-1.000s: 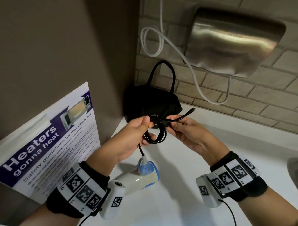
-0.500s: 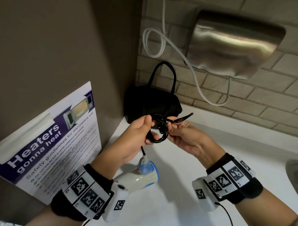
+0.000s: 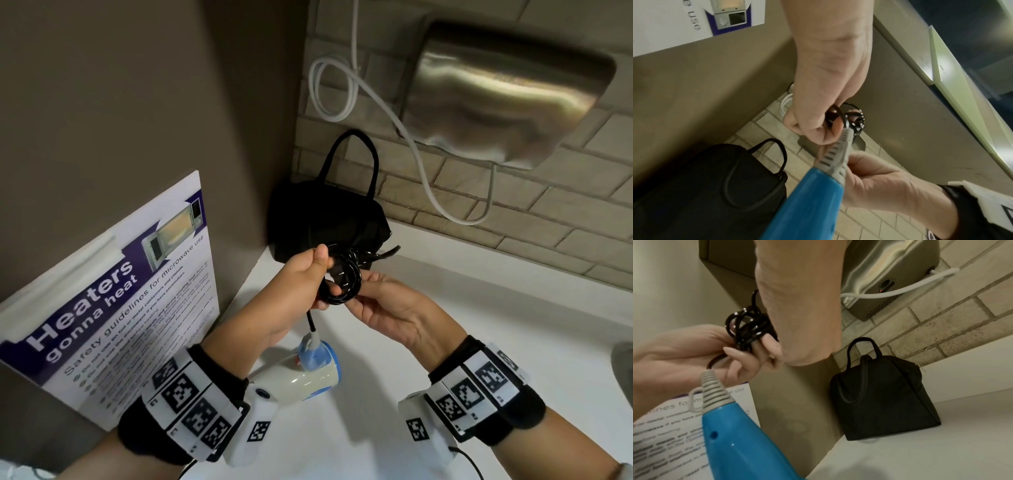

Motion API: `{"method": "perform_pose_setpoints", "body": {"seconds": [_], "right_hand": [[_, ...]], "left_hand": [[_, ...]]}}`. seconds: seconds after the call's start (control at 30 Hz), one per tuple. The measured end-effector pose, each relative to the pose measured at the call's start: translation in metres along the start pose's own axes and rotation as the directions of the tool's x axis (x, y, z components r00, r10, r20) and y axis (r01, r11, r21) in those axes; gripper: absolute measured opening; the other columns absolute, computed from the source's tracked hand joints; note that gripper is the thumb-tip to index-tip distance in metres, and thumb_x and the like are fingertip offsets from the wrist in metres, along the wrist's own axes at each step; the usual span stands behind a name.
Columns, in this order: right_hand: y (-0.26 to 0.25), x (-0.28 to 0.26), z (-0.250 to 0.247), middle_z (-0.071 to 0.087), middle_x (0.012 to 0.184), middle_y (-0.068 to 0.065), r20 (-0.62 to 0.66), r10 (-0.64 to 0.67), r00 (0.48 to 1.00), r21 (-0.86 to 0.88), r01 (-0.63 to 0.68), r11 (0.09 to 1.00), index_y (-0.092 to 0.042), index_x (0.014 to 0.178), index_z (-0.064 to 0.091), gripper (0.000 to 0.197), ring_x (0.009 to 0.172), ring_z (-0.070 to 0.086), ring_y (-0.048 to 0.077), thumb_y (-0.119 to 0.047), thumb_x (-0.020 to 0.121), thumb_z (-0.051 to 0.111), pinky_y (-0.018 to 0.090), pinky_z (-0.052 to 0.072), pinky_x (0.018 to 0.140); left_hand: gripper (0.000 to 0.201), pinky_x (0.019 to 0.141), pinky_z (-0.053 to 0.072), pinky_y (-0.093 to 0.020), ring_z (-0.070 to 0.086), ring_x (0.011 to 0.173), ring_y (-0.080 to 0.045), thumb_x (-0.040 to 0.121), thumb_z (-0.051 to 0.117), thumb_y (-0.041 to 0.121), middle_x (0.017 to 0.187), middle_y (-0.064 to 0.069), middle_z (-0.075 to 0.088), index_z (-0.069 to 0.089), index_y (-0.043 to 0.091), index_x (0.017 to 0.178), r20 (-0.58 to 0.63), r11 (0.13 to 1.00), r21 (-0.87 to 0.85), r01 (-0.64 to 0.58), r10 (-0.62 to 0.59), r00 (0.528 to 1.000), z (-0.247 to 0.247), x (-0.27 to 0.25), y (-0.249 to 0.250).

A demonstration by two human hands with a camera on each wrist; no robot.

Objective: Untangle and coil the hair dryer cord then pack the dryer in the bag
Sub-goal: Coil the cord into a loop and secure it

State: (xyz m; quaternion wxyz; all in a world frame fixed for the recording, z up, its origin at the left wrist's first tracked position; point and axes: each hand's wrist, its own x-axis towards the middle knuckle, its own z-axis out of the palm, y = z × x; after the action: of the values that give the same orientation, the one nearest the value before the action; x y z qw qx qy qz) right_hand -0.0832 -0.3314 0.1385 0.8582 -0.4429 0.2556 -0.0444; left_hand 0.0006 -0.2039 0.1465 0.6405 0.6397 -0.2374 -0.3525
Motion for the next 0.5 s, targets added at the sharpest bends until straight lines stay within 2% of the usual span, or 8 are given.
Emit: {"method": "perform_pose_setpoints", "body": {"seconds": [0.03, 0.1, 0.17, 0.27, 0.33, 0.4, 0.43, 0.5], "right_hand": [[0.0, -0.001, 0.001, 0.072, 0.08, 0.013, 0.004, 0.005, 1.0, 0.0, -0.005, 1.0, 0.004, 0.096, 0.066, 0.024, 0.073, 0.072, 0.017, 0.015, 0.087, 0.046, 0.021, 0.058, 0.065], [0.0, -0.003, 0.003, 0.072, 0.081, 0.014, 0.029, -0.003, 1.0, 0.012, 0.003, 1.0, 0.002, 0.09, 0.069, 0.021, 0.073, 0.072, 0.017, 0.011, 0.078, 0.054, 0.022, 0.059, 0.064], [-0.003, -0.007, 0.007, 0.073, 0.081, 0.012, 0.058, -0.009, 0.998, 0.02, 0.008, 1.0, 0.0, 0.087, 0.072, 0.02, 0.072, 0.072, 0.016, 0.004, 0.076, 0.056, 0.022, 0.059, 0.064], [-0.009, -0.012, 0.009, 0.073, 0.076, 0.006, 0.049, -0.005, 0.999, -0.036, 0.007, 0.999, -0.007, 0.081, 0.074, 0.027, 0.067, 0.071, 0.011, 0.002, 0.088, 0.049, 0.022, 0.059, 0.065], [-0.015, -0.018, 0.012, 0.072, 0.082, 0.002, 0.045, 0.011, 0.999, -0.088, -0.007, 0.996, -0.011, 0.093, 0.069, 0.023, 0.07, 0.069, 0.01, -0.01, 0.094, 0.045, 0.027, 0.057, 0.074], [-0.021, -0.025, 0.016, 0.068, 0.099, 0.005, 0.087, 0.026, 0.996, -0.086, -0.018, 0.996, -0.013, 0.107, 0.063, 0.024, 0.088, 0.065, 0.015, -0.023, 0.091, 0.048, 0.035, 0.049, 0.086], [-0.023, -0.028, 0.018, 0.066, 0.105, 0.006, 0.099, 0.019, 0.995, -0.092, -0.01, 0.996, -0.014, 0.108, 0.063, 0.027, 0.096, 0.062, 0.018, -0.029, 0.088, 0.051, 0.038, 0.045, 0.09], [-0.022, -0.035, 0.024, 0.066, 0.105, 0.004, 0.102, -0.034, 0.994, -0.158, 0.05, 0.986, -0.018, 0.098, 0.069, 0.025, 0.103, 0.059, 0.019, -0.035, 0.083, 0.06, 0.04, 0.042, 0.095]], "left_hand": [[0.038, 0.057, 0.043, -0.021, 0.053, 0.063, -0.008, 0.1, 0.031, 0.041, 0.088, -0.004, 0.06, 0.057, 0.014, 0.107, -0.012, 0.997, 0.078, -0.014, 0.015, 1.0, 0.0, 0.0, 0.0], [0.041, 0.059, 0.042, -0.021, 0.049, 0.065, -0.011, 0.101, 0.028, 0.041, 0.111, -0.011, 0.057, 0.057, 0.012, 0.108, -0.02, 0.978, 0.203, -0.053, 0.058, 0.998, -0.001, 0.001, -0.003], [0.043, 0.056, 0.04, -0.019, 0.046, 0.066, -0.011, 0.101, 0.027, 0.04, 0.123, -0.015, 0.049, 0.056, 0.009, 0.109, -0.034, 0.969, 0.237, -0.071, 0.081, 0.996, -0.001, 0.002, -0.004], [0.042, 0.051, 0.041, -0.013, 0.043, 0.064, -0.01, 0.102, 0.028, 0.035, 0.114, -0.011, 0.046, 0.055, 0.004, 0.108, -0.036, 0.978, 0.194, -0.076, 0.085, 0.996, 0.001, 0.002, -0.004], [0.033, 0.064, 0.044, -0.016, 0.047, 0.072, -0.011, 0.103, 0.031, 0.027, 0.111, -0.006, 0.042, 0.054, 0.003, 0.102, -0.094, 0.963, 0.237, -0.127, 0.153, 0.984, 0.0, 0.006, -0.007], [0.023, 0.08, 0.041, -0.017, 0.049, 0.084, -0.01, 0.101, 0.033, 0.013, 0.114, -0.004, 0.039, 0.054, 0.004, 0.105, -0.169, 0.929, 0.33, -0.17, 0.236, 0.957, -0.002, 0.011, -0.008], [0.022, 0.08, 0.039, -0.01, 0.048, 0.085, -0.005, 0.1, 0.033, 0.008, 0.114, -0.003, 0.037, 0.053, 0.003, 0.107, -0.185, 0.911, 0.365, -0.189, 0.27, 0.945, -0.003, 0.012, -0.008], [0.018, 0.075, 0.033, 0.004, 0.047, 0.085, 0.002, 0.098, 0.034, 0.001, 0.113, -0.002, 0.036, 0.051, 0.002, 0.103, -0.166, 0.884, 0.401, -0.243, 0.33, 0.929, -0.002, 0.01, -0.006]]}}
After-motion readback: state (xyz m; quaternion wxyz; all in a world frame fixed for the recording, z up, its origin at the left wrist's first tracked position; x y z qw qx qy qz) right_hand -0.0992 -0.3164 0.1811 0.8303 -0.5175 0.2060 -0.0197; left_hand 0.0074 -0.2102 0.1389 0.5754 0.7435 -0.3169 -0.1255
